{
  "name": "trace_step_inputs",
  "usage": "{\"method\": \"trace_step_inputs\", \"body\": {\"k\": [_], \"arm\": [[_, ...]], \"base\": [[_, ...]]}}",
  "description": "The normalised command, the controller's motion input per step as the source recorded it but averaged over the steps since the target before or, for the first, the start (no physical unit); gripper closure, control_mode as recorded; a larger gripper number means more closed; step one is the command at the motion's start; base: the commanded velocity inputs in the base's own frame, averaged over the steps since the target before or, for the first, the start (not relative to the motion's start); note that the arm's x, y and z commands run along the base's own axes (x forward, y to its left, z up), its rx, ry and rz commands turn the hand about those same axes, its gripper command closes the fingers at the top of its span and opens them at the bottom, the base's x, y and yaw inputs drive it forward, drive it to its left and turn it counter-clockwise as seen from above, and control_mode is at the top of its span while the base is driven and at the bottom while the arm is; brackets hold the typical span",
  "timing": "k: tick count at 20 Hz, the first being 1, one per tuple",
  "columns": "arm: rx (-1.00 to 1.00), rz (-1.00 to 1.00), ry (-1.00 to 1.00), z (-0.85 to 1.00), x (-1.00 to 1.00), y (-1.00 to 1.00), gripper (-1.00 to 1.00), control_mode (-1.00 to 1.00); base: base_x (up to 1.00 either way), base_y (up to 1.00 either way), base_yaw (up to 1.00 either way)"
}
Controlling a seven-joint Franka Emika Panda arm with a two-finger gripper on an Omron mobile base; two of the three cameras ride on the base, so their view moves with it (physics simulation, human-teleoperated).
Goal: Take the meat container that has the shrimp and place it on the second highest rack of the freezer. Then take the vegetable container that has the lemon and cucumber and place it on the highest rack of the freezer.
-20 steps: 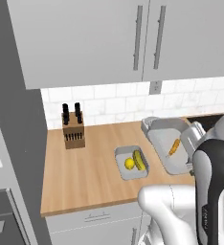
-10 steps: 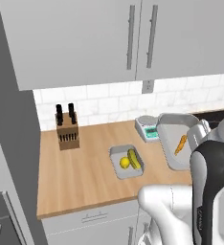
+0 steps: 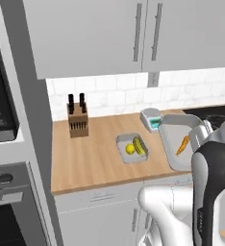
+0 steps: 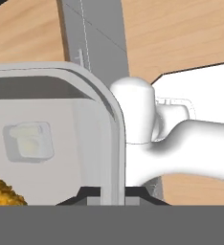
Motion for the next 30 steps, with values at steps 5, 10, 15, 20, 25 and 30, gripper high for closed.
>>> {"method": "trace_step_inputs", "body": {"k": [5, 10, 15, 20, 25, 30], "arm": [[0.00, 0.00, 0.00, 0.00, 0.00, 0.00, 1.00, 1.00], [0.00, 0.00, 0.00, 0.00, 0.00, 0.00, 1.00, 1.00], [0.00, 0.00, 0.00, 0.00, 0.00, 0.00, 1.00, 1.00], [0.00, 0.00, 0.00, 0.00, 0.00, 0.00, 1.00, 1.00], [0.00, 0.00, 0.00, 0.00, 0.00, 0.00, 1.00, 1.00], [0.00, 0.00, 0.00, 0.00, 0.00, 0.00, 1.00, 1.00]], "base": [[-0.12, 0.77, 0.46], [-0.38, 0.79, 0.34], [-0.11, 0.85, 0.12], [0.00, 0.93, 0.10], [-0.02, 0.97, 0.12], [-0.08, 0.98, 0.12]]}}
